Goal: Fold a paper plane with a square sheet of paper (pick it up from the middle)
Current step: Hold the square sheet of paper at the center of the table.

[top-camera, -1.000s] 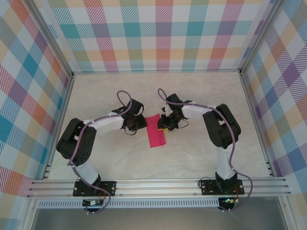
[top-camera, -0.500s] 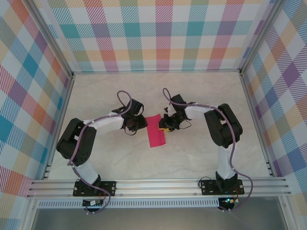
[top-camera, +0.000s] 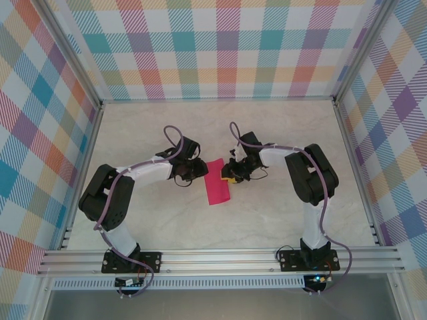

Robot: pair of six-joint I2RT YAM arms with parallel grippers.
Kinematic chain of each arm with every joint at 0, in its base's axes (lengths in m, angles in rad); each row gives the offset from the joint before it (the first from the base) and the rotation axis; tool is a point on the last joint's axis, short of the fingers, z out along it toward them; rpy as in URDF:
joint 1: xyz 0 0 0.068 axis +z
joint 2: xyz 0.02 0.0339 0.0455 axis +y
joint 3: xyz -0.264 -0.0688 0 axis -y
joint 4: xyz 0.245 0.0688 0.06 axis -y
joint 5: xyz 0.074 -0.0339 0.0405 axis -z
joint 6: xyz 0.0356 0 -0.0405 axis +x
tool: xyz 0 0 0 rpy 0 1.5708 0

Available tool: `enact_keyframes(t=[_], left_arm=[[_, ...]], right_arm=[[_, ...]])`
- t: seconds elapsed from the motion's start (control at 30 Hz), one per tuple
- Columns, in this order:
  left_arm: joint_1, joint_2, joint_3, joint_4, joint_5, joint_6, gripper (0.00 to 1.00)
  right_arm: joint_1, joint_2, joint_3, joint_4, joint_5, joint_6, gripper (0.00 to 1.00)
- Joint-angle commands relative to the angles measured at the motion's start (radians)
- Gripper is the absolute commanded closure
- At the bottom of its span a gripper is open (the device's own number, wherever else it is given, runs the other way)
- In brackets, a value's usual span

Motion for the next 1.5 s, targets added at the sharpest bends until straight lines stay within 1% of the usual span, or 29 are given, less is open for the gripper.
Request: enact_keyframes(t=[0.0,0.17,0.5,0.83,1.03,1.17,1.27,1.33,1.47], left_arm=[[-0.007,0.032,0.013,0.06,0.066,-0.019,0.74],[-0.015,0.067,0.024,0.074,0.086,-0.025,0.78],[-0.02,0.098,0.027,0.088,0.114,-0.024,0.83],[-0.021,0.131,0.038,0.063,0.105,-0.019,0.87],[-0.023,0.145,0.04,0.017,0.074,-0.015,0.91],[-0.025,0.148,0.033,-0.01,0.05,-0.015,0.92],[-0.028,0.153,0.023,-0.019,0.039,-0.019,0.92],[-0.029,0.16,0.016,-0.025,0.034,-0.025,0.93],[-0.035,0.17,0.008,-0.026,0.029,-0.037,0.93]], right_arm=[[-0.011,0.042,-0.014,-0.017,0.097,-0.022,0.74],[-0.01,0.064,-0.01,-0.022,0.11,-0.024,0.73],[-0.008,0.089,0.002,-0.034,0.13,-0.032,0.72],[-0.007,0.096,0.0,-0.034,0.133,-0.034,0.72],[-0.007,0.093,0.004,-0.036,0.133,-0.035,0.72],[-0.007,0.079,0.015,-0.05,0.133,-0.04,0.71],[-0.007,0.05,0.025,-0.068,0.133,-0.046,0.68],[-0.007,0.012,0.036,-0.084,0.128,-0.049,0.65],[-0.007,-0.085,0.03,-0.097,0.131,-0.048,0.62]])
